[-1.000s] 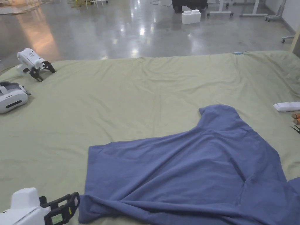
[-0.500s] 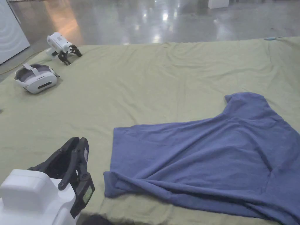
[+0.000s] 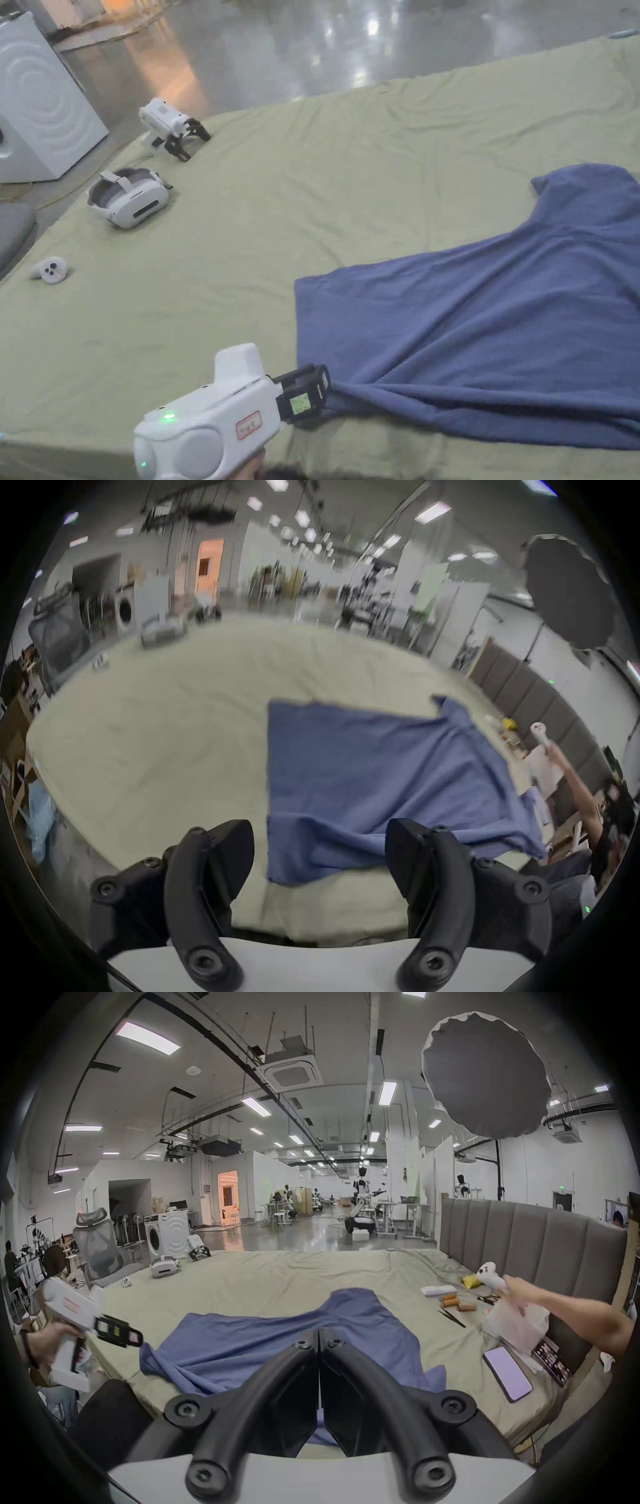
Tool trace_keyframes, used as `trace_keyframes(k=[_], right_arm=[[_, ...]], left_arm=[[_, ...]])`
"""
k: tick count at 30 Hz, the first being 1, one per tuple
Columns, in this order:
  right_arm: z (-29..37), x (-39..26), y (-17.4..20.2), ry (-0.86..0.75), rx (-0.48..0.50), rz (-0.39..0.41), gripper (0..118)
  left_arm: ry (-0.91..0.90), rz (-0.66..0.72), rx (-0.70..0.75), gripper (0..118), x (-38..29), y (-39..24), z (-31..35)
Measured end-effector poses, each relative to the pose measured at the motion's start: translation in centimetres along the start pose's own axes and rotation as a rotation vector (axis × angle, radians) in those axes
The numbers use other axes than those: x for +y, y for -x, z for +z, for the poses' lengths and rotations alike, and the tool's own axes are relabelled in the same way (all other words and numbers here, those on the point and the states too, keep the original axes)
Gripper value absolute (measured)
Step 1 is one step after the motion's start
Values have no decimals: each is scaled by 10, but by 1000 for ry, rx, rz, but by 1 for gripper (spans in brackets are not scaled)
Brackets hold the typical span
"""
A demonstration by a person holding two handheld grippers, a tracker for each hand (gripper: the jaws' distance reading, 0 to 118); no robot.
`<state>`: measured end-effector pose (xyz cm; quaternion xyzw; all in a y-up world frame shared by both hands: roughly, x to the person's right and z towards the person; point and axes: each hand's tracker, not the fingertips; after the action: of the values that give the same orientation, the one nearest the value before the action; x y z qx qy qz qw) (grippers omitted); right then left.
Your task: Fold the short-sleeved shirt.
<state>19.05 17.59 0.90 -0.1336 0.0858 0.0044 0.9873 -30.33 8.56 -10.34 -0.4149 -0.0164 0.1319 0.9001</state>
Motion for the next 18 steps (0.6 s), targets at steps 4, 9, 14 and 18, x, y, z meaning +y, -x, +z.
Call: trace_keyframes(k=[4, 9, 14, 18], right_arm=[[14, -9, -16, 48, -60, 3, 0], [31, -20, -37, 98, -142, -53, 0], [27, -25, -64, 201, -217, -134, 0], [-6, -49, -113, 393, -243, -358, 73]], left_arm=[[72, 18, 65, 82, -2, 18, -48], [87, -9, 74, 41, 12, 16, -59], [148, -129, 117, 21, 15, 4, -68], [181, -182, 127, 19, 11, -11, -70]])
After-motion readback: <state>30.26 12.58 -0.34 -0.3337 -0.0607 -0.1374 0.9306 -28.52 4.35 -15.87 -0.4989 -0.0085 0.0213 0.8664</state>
